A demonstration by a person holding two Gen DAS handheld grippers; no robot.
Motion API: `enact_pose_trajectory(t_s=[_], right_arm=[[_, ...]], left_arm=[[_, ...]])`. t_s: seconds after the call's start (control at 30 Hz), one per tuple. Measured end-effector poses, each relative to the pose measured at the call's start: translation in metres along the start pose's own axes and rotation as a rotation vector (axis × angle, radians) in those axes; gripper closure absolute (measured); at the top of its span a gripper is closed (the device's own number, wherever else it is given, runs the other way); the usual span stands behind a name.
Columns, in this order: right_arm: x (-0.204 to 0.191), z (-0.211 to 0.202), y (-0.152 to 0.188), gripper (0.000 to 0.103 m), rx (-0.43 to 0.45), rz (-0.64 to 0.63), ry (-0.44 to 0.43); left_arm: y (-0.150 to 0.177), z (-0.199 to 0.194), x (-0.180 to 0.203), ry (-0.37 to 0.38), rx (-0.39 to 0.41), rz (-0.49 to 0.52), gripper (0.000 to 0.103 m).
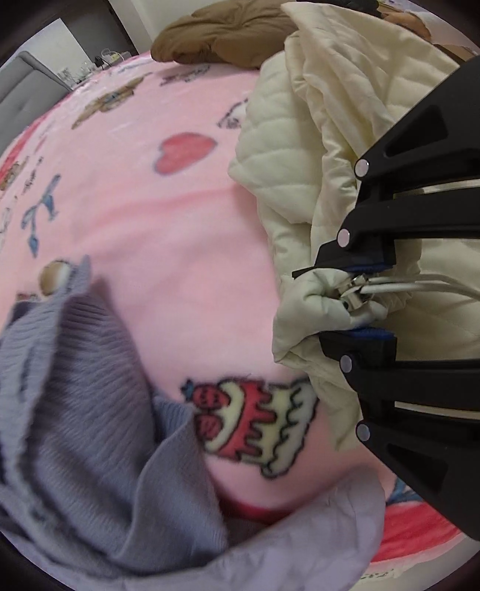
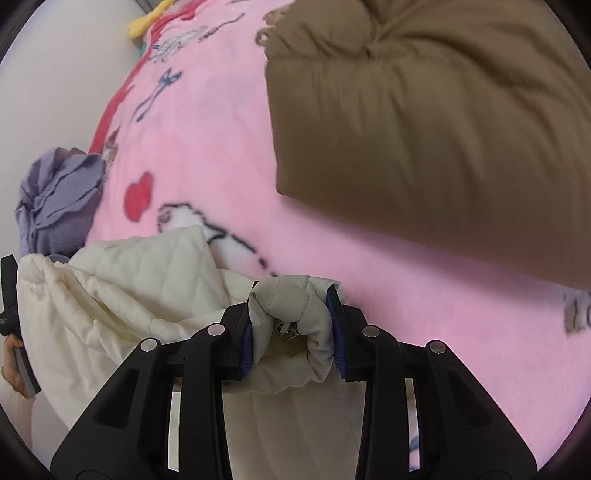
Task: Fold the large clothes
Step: 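Lift the jacket side and fold it over the other half with both grippers, then open both grippers and release the folded jacket side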
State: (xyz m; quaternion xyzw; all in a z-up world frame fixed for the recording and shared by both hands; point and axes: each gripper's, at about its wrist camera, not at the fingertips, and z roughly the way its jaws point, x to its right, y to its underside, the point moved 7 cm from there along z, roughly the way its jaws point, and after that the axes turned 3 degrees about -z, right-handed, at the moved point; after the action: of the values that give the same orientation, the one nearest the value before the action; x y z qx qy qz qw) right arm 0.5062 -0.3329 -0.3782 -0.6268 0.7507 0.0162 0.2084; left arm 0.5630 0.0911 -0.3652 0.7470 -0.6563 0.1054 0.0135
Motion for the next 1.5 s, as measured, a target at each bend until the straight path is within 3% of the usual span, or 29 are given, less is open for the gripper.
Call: enact_pose_trajectory(t_s=[0.1, 0.2, 0.33, 0.4, 0.47, 0.53, 0.6, 0.63, 0.73, 0.8, 0.9, 1.0, 1.03, 1.1, 1.17, 1.3, 1.43, 1.5], right_arm=[[0.003, -0.003, 0.000, 0.069, 0.020, 0.058, -0.030], [0.004, -0.015, -0.002, 0.060, 0.050, 0.113, -0.101], [0.010, -0.052, -0.008, 0.025, 0.138, 0.196, -0.179], [0.013, -0.075, -0.012, 0.021, 0.205, 0.202, -0.163], [0.008, -0.105, -0.016, 0.022, 0.299, 0.138, -0.074], [-0.018, -0.130, -0.016, 0.022, 0.388, -0.010, -0.035], [-0.075, -0.144, -0.008, 0.025, 0.439, -0.271, -0.050], [-0.122, -0.145, 0.005, 0.029, 0.451, -0.463, -0.076], [-0.219, -0.128, 0.038, 0.038, 0.427, -0.817, -0.131], [-0.264, -0.108, 0.053, 0.039, 0.411, -0.958, -0.119], [-0.314, -0.071, 0.064, 0.039, 0.417, -1.164, -0.027], [-0.321, -0.031, 0.071, 0.040, 0.364, -1.325, 0.099], [-0.315, -0.013, 0.070, 0.040, 0.313, -1.340, 0.104], [-0.310, 0.003, 0.065, 0.040, 0.231, -1.280, 0.034], [-0.303, 0.012, 0.056, 0.040, 0.182, -1.235, -0.015], [-0.307, 0.021, 0.049, 0.035, 0.135, -1.229, -0.006], [-0.310, 0.026, 0.055, 0.031, 0.114, -1.238, -0.007], [-0.306, 0.022, 0.056, 0.031, 0.116, -1.220, -0.022]], left_arm=[[-0.001, 0.006, 0.001, -0.004, -0.003, -0.019, 0.081], [-0.002, 0.005, 0.002, 0.002, -0.003, -0.051, 0.081], [-0.001, 0.005, 0.002, 0.007, -0.002, -0.046, 0.081], [0.000, 0.004, -0.001, 0.018, -0.002, -0.051, 0.081], [-0.002, 0.006, 0.000, 0.025, -0.004, -0.058, 0.081], [-0.002, 0.006, 0.000, 0.029, -0.006, -0.058, 0.081], [-0.001, 0.005, 0.000, 0.035, -0.002, -0.057, 0.081], [-0.001, 0.005, 0.001, 0.036, 0.000, -0.057, 0.081], [0.000, 0.004, 0.000, 0.043, 0.005, -0.058, 0.081], [0.001, 0.003, 0.000, 0.047, 0.005, -0.056, 0.081], [0.001, 0.001, -0.002, 0.059, 0.003, -0.051, 0.081], [0.001, -0.005, -0.007, 0.109, -0.009, -0.047, 0.078], [0.002, -0.007, -0.010, 0.116, -0.015, -0.044, 0.076], [0.001, -0.010, -0.016, 0.148, -0.025, -0.052, 0.073], [0.000, -0.019, -0.021, 0.223, -0.020, -0.064, 0.066], [-0.003, -0.043, -0.024, 0.336, 0.006, -0.015, 0.059], [-0.002, -0.062, -0.025, 0.388, 0.014, 0.041, 0.054], [0.001, -0.074, -0.033, 0.376, 0.038, 0.059, 0.042]])
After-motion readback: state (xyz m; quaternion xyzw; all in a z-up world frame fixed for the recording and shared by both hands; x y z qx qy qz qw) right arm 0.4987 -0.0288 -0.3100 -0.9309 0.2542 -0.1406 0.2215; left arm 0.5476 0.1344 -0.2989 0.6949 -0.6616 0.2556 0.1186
